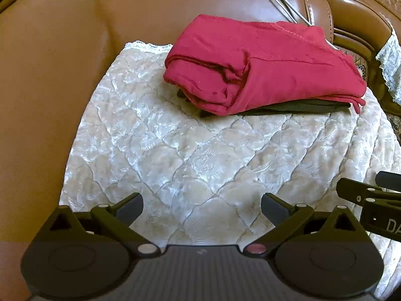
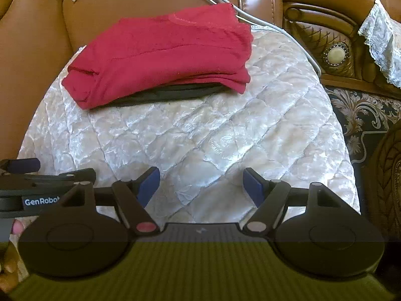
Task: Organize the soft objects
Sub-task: 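Lower both open grippers onto opposite sides of the red T-shirt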
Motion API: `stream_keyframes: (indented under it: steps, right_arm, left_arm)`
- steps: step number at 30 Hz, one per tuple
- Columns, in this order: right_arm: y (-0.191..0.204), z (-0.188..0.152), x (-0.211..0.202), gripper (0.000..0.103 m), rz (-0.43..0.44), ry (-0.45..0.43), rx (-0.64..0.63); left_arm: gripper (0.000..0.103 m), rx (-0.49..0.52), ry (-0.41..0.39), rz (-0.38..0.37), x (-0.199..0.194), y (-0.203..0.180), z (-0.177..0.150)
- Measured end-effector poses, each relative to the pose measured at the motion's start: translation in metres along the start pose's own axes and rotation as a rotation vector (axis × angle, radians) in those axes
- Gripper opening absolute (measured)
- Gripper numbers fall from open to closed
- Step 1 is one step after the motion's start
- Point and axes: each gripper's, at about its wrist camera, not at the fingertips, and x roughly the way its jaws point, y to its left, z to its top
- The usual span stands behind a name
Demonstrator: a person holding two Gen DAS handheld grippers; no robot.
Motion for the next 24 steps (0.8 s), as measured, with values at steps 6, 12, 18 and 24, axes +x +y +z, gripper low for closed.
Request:
stream_keyframes:
  steps: [6, 12, 18, 24]
  right_arm:
    - [0.003, 0.001, 0.002, 0.081, -0.005, 0.005, -0.011]
    - [0.008, 0.008, -0.002, 0.081, 0.055, -0.024, -0.002]
    - [0.020, 0.026, 0.005, 0.081, 0.154, -0.018, 0.027]
    - [0.029, 0.052, 0.018, 0.081, 0.279, 0.008, 0.157]
  left_arm:
    - [0.103, -0.017, 0.023, -0.020, 0.009, 0.009, 0.002]
    - [0.103, -0.032, 0.037, -0.051, 0.014, 0.025, 0.015]
    - [0.102, -0.028, 0.025, -0.063, 0.017, 0.044, 0.035]
    - [0.102, -0.039, 0.034, -0.065, 0.024, 0.064, 0.055]
